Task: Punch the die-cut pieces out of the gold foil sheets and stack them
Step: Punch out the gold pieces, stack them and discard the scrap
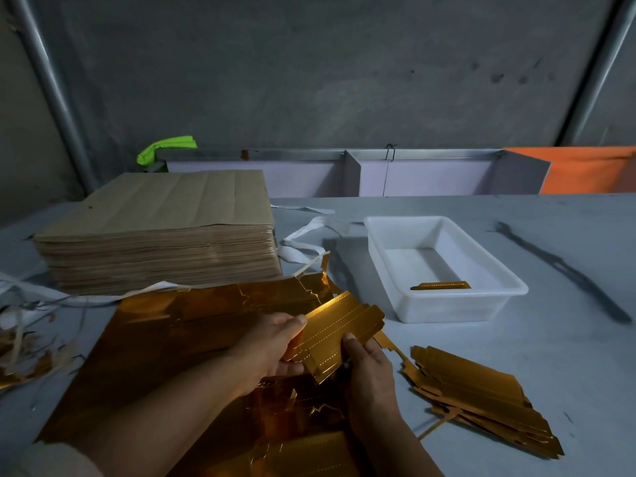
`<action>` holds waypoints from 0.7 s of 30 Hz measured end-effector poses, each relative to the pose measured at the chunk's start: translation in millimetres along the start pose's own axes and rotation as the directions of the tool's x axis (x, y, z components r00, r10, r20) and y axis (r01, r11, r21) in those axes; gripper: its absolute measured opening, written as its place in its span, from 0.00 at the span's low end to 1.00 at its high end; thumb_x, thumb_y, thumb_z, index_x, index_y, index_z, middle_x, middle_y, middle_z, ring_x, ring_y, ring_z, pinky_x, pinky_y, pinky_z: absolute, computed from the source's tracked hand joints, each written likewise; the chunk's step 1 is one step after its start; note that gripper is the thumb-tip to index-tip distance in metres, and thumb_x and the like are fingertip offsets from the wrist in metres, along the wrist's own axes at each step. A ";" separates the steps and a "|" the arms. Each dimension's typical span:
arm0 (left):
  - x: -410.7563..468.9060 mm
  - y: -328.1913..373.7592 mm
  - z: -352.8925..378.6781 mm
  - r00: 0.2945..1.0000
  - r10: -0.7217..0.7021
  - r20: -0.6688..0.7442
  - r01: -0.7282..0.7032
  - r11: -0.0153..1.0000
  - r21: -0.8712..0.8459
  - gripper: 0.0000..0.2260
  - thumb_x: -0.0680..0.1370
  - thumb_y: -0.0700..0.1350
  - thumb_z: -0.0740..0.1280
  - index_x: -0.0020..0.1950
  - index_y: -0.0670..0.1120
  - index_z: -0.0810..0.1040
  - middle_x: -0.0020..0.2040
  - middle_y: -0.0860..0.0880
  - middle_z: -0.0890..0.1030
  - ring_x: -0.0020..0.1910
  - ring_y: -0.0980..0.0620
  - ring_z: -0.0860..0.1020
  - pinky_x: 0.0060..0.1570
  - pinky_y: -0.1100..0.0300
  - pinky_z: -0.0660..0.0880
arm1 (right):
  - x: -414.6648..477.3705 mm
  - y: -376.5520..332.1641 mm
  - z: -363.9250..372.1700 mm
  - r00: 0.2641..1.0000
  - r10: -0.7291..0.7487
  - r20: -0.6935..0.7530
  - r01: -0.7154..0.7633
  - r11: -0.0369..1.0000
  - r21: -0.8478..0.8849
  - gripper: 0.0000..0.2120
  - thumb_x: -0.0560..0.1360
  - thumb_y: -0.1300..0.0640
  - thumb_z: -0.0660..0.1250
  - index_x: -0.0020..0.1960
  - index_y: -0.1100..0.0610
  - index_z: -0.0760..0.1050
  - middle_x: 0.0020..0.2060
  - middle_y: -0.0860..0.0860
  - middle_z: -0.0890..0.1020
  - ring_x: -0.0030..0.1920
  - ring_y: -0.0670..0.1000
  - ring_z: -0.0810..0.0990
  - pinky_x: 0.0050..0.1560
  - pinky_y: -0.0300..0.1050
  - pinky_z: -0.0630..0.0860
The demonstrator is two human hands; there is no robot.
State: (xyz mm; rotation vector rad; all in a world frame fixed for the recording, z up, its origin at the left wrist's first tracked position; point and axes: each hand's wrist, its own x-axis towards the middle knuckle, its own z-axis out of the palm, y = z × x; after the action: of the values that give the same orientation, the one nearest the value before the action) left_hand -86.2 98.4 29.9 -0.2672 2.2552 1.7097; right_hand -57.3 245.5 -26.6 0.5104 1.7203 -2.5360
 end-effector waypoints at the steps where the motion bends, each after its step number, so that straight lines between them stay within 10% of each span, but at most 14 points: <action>1: 0.5 0.5 1.0 1.000 -0.002 -0.006 0.002 0.999 -0.034 0.18 0.82 0.51 0.62 0.70 0.47 0.70 0.55 0.43 0.72 0.48 0.47 0.78 0.35 0.62 0.80 | 0.4 0.7 0.1 1.000 -0.002 -0.003 0.002 1.000 -0.006 0.11 0.82 0.51 0.62 0.55 0.57 0.77 0.38 0.56 0.84 0.40 0.57 0.84 0.45 0.54 0.82; 21: 10.5 -4.4 -2.0 0.996 0.043 -0.082 -0.045 0.999 -0.020 0.07 0.82 0.42 0.63 0.58 0.48 0.77 0.53 0.45 0.74 0.49 0.48 0.77 0.34 0.63 0.78 | 0.2 4.3 2.0 0.999 -0.032 0.002 0.032 0.995 -0.090 0.09 0.81 0.50 0.64 0.49 0.56 0.76 0.36 0.54 0.84 0.34 0.53 0.80 0.35 0.46 0.77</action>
State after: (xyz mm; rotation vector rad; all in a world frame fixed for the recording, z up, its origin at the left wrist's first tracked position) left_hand -95.0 95.5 22.8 -0.2994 2.3179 1.7775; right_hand -57.1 242.0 -29.9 0.4809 1.8467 -2.4655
